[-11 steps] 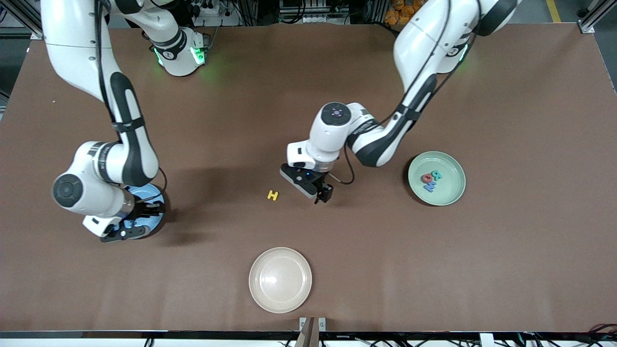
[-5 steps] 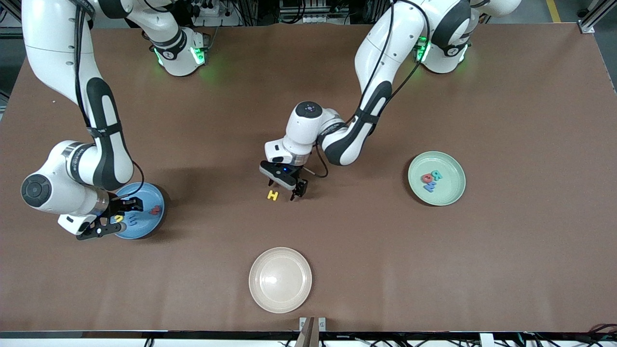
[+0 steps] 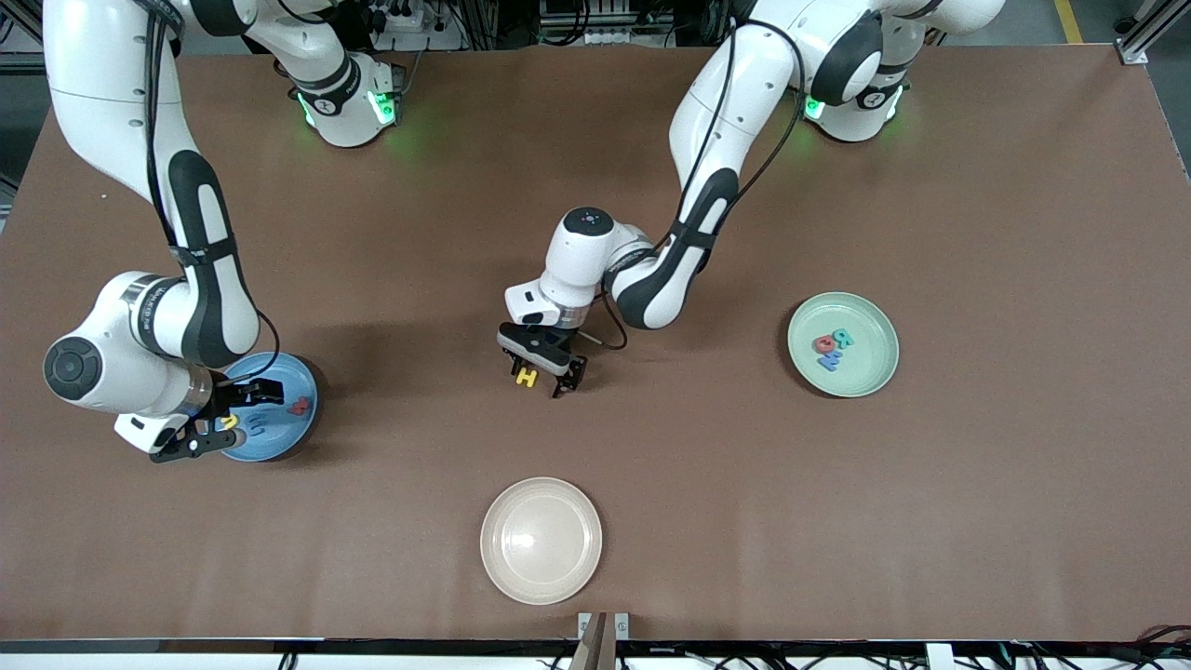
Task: Sort upper and lower case letters into plates
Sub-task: 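Drop the pink w on the blue plate while the left gripper lowers onto H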
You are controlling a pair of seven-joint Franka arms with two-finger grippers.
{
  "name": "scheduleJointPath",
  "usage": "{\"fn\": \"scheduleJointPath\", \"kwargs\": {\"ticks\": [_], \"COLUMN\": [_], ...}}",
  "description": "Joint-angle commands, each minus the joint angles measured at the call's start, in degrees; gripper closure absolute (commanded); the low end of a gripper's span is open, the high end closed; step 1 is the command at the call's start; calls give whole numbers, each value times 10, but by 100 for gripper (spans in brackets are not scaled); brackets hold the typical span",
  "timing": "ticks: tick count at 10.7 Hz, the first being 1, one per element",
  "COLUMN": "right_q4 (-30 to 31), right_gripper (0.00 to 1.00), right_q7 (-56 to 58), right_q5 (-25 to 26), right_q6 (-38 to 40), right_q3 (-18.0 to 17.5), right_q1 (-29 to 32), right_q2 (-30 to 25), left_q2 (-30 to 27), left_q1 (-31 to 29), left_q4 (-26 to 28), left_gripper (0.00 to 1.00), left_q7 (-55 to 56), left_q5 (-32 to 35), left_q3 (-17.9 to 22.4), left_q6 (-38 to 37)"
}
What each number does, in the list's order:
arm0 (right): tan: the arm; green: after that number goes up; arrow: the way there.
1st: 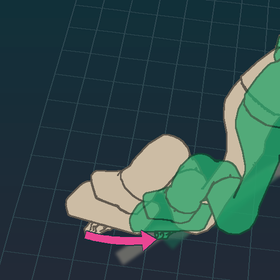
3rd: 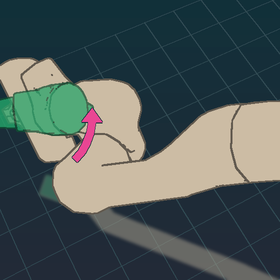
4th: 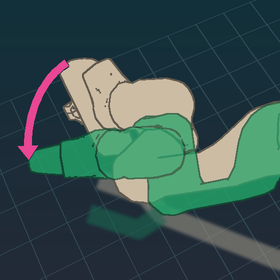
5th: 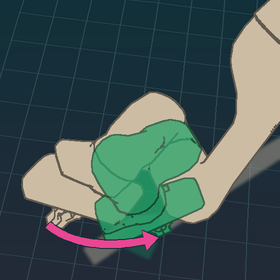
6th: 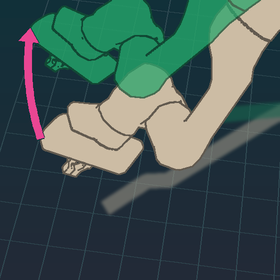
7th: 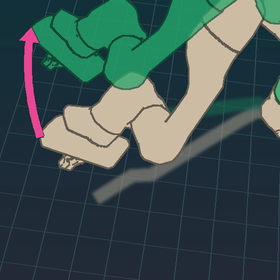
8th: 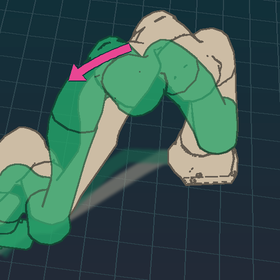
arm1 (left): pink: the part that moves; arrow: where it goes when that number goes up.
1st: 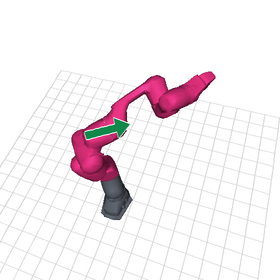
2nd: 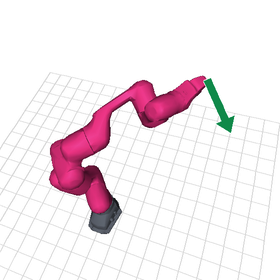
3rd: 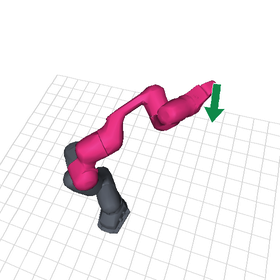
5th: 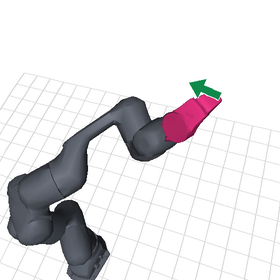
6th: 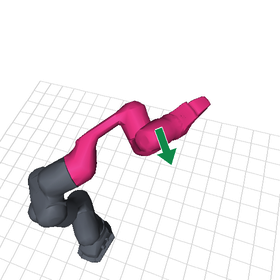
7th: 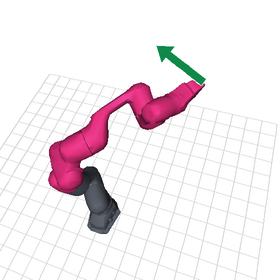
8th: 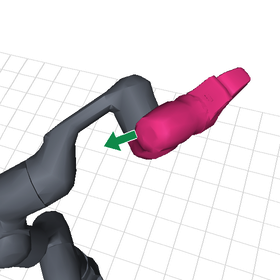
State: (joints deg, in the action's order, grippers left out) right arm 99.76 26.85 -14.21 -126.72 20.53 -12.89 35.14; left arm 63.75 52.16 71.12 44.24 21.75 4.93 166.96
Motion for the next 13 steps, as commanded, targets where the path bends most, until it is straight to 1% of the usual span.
{"fn": "scheduleJointPath", "kwargs": {"ticks": [1,3,5,7,9,11,13], "right_q4": [4,4,4,4,3,4,3], "right_gripper": [0,0,0,0,0,0,0], "right_q7": [6,6,6,6,6,7,7], "right_q5": [9,9,9,9,9,9,9], "right_q6": [2,2,2,2,2,1,1], "right_q3": [-4,-4,-4,-4,-4,-4,-4], "right_q1": [4,3,3,3,3,3,1], "right_q2": [-4,-4,-4,-3,-2,-2,-2], "left_q2": [23,18,14,9,-9,-13,-12], "left_q1": [14,15,15,20,35,37,37], "left_q4": [-28,-24,-16,-13,-12,-12,-12], "left_gripper": [19,25,36,39,40,40,50], "left_q7": [17,27,42,58,72,71,66], "left_q5": [-14,-14,-13,-14,-14,-14,-8], "left_q3": [16,14,12,11,10,9,9], "left_q6": [4,3,1,-9,-72,-89,-89]}}
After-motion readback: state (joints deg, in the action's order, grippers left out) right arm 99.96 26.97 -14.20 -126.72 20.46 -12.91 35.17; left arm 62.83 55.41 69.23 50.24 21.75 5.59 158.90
